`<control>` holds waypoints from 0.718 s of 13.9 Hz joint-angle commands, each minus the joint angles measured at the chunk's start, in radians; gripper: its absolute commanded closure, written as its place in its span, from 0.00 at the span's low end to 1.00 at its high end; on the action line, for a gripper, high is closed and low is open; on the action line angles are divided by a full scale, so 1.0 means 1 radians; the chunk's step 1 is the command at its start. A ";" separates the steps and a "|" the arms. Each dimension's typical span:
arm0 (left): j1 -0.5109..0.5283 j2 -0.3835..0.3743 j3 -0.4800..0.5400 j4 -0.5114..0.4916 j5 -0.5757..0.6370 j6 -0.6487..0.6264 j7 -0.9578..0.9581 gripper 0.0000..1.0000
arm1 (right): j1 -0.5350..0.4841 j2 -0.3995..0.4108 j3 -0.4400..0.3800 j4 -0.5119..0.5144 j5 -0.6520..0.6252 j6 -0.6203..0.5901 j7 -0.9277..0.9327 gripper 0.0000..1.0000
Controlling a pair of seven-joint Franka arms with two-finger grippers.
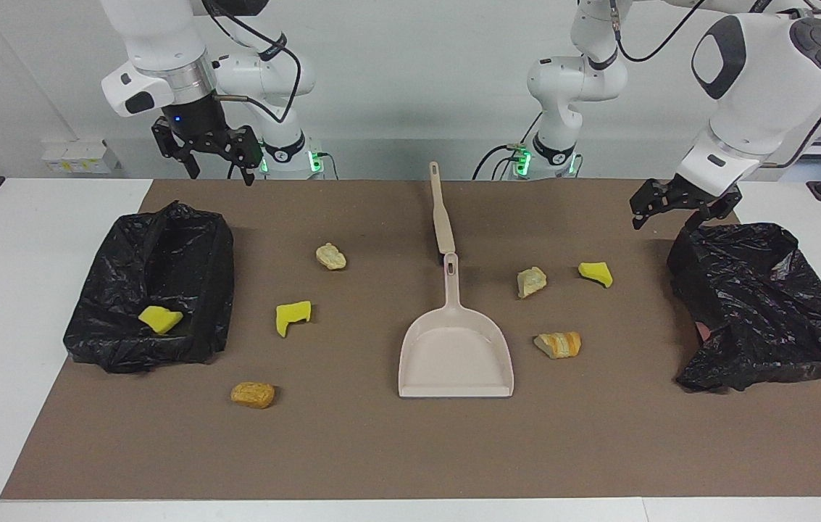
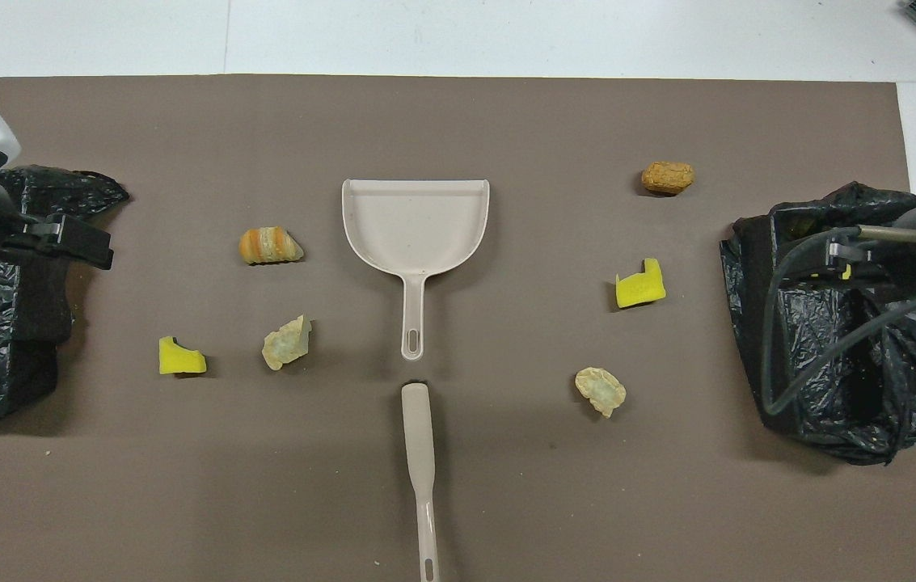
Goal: Sweep and dump trash in bin
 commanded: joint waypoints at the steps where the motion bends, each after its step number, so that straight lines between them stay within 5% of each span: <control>1: -0.001 -0.013 0.004 -0.015 0.012 0.004 0.006 0.00 | -0.016 0.003 -0.006 0.012 0.028 0.001 -0.036 0.00; 10: -0.010 -0.068 -0.001 -0.119 -0.056 0.043 0.014 0.00 | -0.009 -0.002 -0.020 0.004 0.031 -0.001 -0.031 0.00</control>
